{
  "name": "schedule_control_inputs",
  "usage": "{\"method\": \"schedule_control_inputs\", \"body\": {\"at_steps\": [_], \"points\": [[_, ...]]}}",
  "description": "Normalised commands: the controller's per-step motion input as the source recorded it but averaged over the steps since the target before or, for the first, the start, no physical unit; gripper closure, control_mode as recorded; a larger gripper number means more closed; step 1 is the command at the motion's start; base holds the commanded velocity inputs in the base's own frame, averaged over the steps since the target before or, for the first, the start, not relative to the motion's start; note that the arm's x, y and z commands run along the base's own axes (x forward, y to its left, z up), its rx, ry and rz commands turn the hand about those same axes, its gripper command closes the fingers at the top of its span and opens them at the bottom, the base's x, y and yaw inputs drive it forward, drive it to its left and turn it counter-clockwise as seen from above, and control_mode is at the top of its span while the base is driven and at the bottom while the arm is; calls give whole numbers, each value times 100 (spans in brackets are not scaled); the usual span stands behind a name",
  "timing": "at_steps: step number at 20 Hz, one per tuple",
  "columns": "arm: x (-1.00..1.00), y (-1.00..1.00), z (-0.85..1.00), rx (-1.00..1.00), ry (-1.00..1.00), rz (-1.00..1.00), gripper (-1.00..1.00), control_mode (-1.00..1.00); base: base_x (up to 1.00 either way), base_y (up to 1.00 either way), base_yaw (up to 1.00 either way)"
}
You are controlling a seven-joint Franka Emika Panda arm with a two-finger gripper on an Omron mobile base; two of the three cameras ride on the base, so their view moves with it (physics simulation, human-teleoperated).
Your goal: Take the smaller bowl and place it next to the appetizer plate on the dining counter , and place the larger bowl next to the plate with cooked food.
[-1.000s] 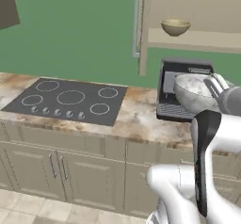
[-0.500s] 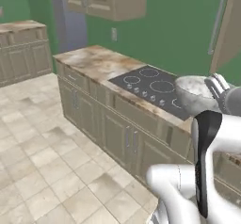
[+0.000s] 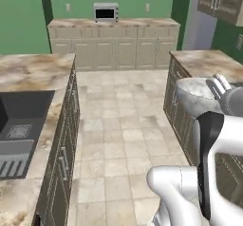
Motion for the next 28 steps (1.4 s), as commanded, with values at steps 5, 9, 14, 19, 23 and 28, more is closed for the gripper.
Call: {"method": "schedule_control_inputs", "body": {"at_steps": [5,9,14,19,23,28], "points": [[0,0,0,0,0,0,100,100,0,1,97],[0,0,0,0,0,0,100,100,0,2,99],[0,0,0,0,0,0,100,100,0,13,96],[0,0,0,0,0,0,100,100,-8,70,80],[0,0,0,0,0,0,100,100,0,100,60],[0,0,0,0,0,0,100,100,34,100,27]]}}
